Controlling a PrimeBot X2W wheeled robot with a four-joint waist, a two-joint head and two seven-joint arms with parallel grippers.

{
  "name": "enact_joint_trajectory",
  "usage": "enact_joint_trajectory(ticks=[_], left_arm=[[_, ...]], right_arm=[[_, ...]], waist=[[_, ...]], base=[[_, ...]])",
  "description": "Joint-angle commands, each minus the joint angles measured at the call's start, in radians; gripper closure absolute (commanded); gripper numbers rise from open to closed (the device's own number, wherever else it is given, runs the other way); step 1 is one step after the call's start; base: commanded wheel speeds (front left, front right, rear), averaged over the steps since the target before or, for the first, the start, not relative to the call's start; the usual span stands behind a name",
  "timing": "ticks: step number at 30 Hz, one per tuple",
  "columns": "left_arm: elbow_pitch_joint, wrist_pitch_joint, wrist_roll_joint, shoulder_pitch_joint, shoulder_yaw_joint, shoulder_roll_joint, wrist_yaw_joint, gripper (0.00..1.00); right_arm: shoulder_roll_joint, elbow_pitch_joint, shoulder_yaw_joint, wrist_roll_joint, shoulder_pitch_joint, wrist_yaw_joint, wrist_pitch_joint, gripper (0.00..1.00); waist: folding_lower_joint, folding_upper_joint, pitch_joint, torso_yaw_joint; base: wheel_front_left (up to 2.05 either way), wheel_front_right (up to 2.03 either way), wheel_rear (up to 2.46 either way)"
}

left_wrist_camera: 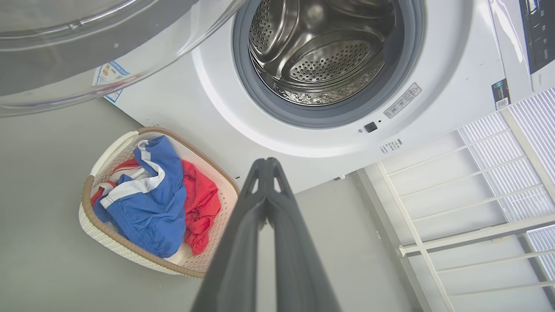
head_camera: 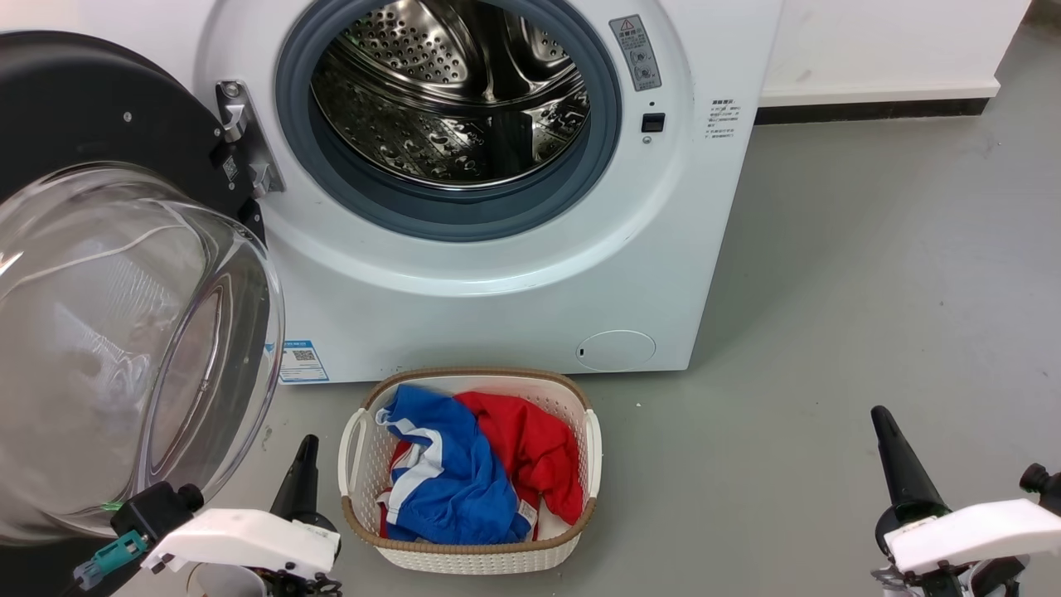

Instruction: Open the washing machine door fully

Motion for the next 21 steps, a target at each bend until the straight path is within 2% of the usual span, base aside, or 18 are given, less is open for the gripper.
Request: enact_joint_trajectory(ticks=[1,21], left_arm=[[-0.005,0.006,-0.026,-0.030,0.014,-0.002,-0.013,1.00],[0.019,0.053,-0.206,-0.049,0.078,-0.039,-0.071,1.00]], right_arm=[[0.000,-0.004,-0.004,0.034,-0.025,0.000,0.002,1.00],[0.007,0.038,-0.016,0.258,-0.058,0.000,0.023,1.00]], waist=[[0.0000,0.0000,0.000,0.000],[0.0000,0.0000,0.002,0.005]], base=[[0.00,0.00,0.00],[0.00,0.00,0.00]])
